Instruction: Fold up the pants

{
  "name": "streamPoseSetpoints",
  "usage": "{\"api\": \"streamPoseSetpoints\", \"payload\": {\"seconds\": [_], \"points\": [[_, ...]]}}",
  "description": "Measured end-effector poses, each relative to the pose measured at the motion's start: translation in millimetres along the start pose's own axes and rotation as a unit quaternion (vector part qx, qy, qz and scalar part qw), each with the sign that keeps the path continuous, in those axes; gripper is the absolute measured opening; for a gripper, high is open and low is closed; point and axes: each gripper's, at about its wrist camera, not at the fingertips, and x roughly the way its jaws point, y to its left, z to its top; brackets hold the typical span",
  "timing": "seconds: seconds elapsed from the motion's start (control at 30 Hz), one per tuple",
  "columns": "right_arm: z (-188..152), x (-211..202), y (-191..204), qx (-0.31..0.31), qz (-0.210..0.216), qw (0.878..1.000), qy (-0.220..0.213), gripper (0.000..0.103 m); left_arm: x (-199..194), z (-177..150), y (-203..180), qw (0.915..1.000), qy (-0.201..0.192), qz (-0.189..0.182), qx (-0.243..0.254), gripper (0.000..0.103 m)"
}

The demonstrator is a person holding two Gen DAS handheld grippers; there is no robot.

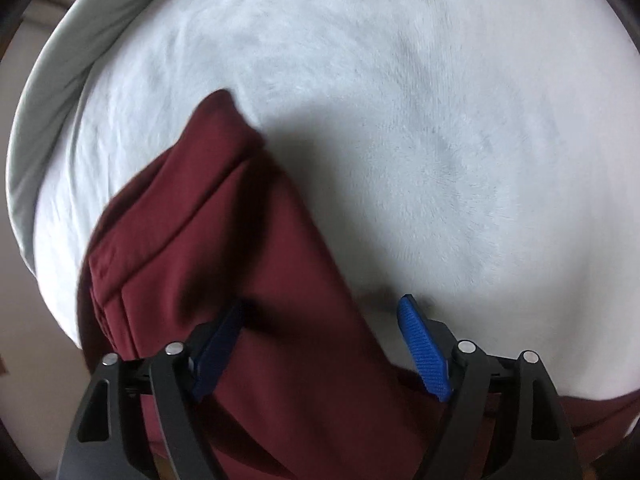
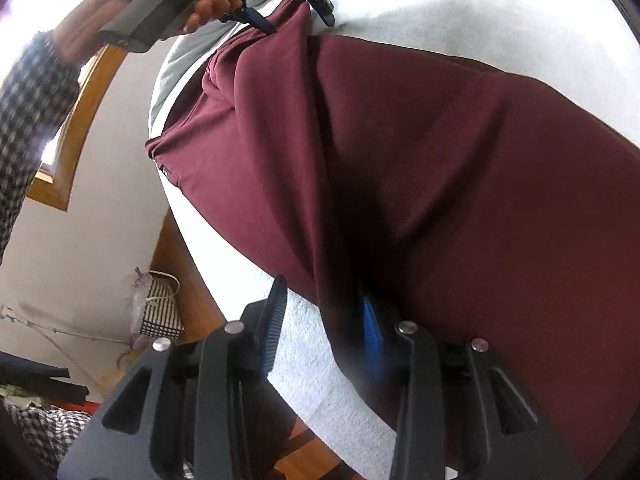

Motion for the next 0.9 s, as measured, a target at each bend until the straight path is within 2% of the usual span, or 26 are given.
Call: {"api": "streamPoseSetpoints", "payload": {"seconds": [0.07,0.13,0.17,0.2,0.23,0.27,0.3,0.37,0.47,0.5,0.57,0.63,0.7,0.73,0.83,0.9], "points": [[0,-3,-5,0.006,0.006,1.000,-0.002,0.036,8,6,-5,0.9996,0.015,0.022,0.013,0.082],[0,-5,-7,0.009,0.009,1.000,-0.004,0.036,12,10,-5,0.9994,0.026,0.019,0.009,0.079],[0,-5,-7,0.011,0.010,1.000,-0.005,0.036,13,10,-4,0.9994,0.027,0.018,0.009,0.067],[0,-6,-8,0.013,0.011,1.000,-0.005,0.036,11,8,-1,0.9996,0.020,0.017,0.009,0.049],[0,-7,-8,0.015,0.011,1.000,-0.006,0.036,8,7,4,0.9998,0.013,0.011,0.007,0.039],[0,-8,-8,0.017,0.012,1.000,-0.007,0.037,5,5,9,1.0000,0.005,0.005,0.003,0.021],[-1,-11,-10,0.020,0.014,1.000,-0.009,0.039,1,2,16,1.0000,-0.001,0.000,0.000,0.014],[0,-14,-10,0.023,0.011,1.000,-0.014,0.045,-8,-7,33,0.9991,-0.019,-0.035,-0.015,0.011],[1,-26,-7,0.015,-0.020,0.999,-0.032,0.048,-30,-32,60,0.9936,-0.077,-0.072,-0.040,0.010],[1,-31,-7,0.014,-0.032,0.999,-0.040,0.048,-44,-48,73,0.9886,-0.117,-0.082,-0.048,0.010],[1,-40,-10,0.022,-0.044,0.997,-0.054,0.049,-62,-76,90,0.9788,-0.172,-0.095,-0.059,0.010],[0,-51,-17,0.042,-0.043,0.995,-0.073,0.050,-81,-115,110,0.9613,-0.231,-0.119,-0.091,0.010],[-1,-58,-23,0.057,-0.036,0.994,-0.084,0.054,-87,-149,131,0.9473,-0.266,-0.134,-0.118,0.010],[-1,-60,-25,0.062,-0.036,0.994,-0.088,0.056,-84,-178,145,0.9360,-0.289,-0.144,-0.140,0.010],[-3,-64,-29,0.067,-0.044,0.993,-0.092,0.056,-61,-226,170,0.9193,-0.305,-0.160,-0.190,0.010],[-6,-66,-30,0.070,-0.039,0.992,-0.093,0.059,-38,-251,184,0.9113,-0.299,-0.173,-0.224,0.010]]}}
